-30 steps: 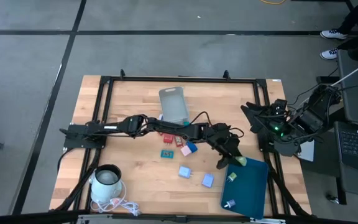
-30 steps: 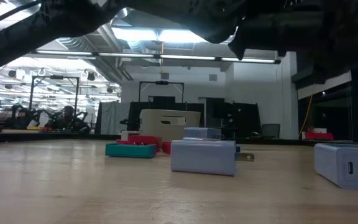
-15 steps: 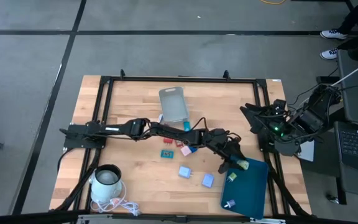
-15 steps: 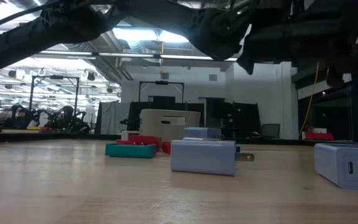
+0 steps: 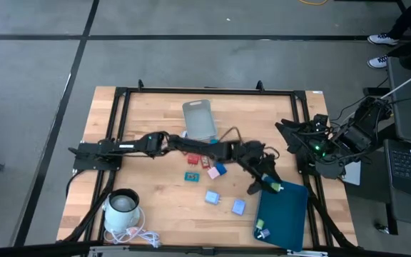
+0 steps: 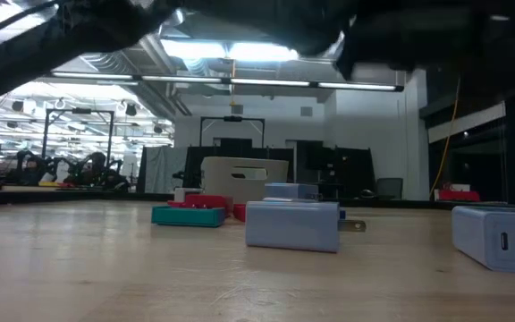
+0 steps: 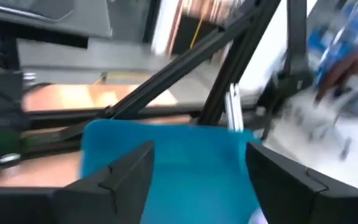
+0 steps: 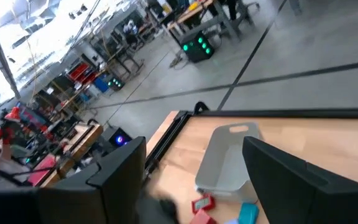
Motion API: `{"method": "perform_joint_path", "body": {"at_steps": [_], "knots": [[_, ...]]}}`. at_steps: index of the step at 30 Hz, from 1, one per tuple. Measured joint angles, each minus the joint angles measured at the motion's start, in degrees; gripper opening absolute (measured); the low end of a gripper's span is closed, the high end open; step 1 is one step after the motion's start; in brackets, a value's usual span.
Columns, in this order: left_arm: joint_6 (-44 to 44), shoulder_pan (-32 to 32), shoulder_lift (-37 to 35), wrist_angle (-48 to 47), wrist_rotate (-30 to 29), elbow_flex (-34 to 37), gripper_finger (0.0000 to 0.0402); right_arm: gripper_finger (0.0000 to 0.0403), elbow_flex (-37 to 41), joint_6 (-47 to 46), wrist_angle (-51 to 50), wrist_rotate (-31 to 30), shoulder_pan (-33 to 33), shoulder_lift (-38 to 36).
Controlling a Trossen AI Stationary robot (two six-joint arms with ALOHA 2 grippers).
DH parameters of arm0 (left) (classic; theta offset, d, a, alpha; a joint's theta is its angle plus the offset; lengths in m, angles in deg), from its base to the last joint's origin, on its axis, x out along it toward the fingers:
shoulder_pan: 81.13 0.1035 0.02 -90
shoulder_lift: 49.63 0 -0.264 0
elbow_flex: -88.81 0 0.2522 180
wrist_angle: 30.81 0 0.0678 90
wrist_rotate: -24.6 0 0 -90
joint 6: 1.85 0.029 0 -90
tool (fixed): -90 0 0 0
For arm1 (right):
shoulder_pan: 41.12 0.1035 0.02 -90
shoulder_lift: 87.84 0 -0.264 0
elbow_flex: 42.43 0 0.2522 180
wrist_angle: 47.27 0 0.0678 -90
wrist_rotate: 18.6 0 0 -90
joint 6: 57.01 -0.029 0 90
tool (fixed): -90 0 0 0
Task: Pick & Place Office items
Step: Put the top blue charger adapter into the blue bin
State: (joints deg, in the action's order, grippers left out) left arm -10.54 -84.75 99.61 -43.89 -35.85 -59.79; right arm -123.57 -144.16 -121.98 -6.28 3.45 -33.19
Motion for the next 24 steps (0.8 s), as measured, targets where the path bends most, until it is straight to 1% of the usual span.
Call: {"method": "perform_joint_path", "body": {"at_steps": [2,4,6,7,9,11,13,15,17,21,22,24], "knots": [[8.4,0.7,-4.6,-11.2,-1.1,0.0,0.0222,0.0274,0.0,2.5,1.9,2.1,0.0,0.0],[17.1,1.3,-9.1,-22.3,-5.3,0.0,0.0209,0.0274,0.0,6.6,5.4,3.6,0.2,0.2],[24.1,2.1,-13.1,-32.2,-10.2,0.0,0.0203,0.0274,0.0,13.0,10.5,3.8,0.6,0.5],[26.5,2.6,-14.9,-36.5,-12.0,0.0,0.0202,0.0274,0.0,16.7,13.3,3.8,0.7,0.5],[28.5,3.6,-18.5,-44.5,-15.0,0.1,0.0202,0.0274,0.0,24.8,19.5,3.8,0.7,0.5],[28.3,4.5,-22.1,-52.4,-17.4,0.1,0.0205,0.0274,0.0,32.5,25.6,4.1,0.7,0.5],[26.4,4.9,-25.5,-60.2,-19.3,0.1,0.0209,0.0274,0.0,39.1,30.8,6.5,0.7,0.5],[23.5,5.0,-28.6,-67.8,-20.4,0.1,0.0212,0.0274,0.0,42.5,33.3,9.2,0.7,0.8],[21.0,4.3,-31.4,-75.2,-22.9,0.1,0.0214,0.0274,0.0,42.9,33.0,10.6,0.6,1.5],[15.2,2.1,-36.3,-88.2,-31.6,1.6,0.0214,0.0274,0.0,41.4,30.8,12.3,-0.7,4.2],[12.9,1.4,-37.2,-90.4,-32.9,2.3,0.0215,0.0274,0.0,40.6,30.1,13.9,-1.9,5.1],[7.2,0.0,-39.5,-90.5,-34.8,4.4,0.0217,0.0274,0.0,38.2,28.8,18.3,-5.6,7.2]]}}
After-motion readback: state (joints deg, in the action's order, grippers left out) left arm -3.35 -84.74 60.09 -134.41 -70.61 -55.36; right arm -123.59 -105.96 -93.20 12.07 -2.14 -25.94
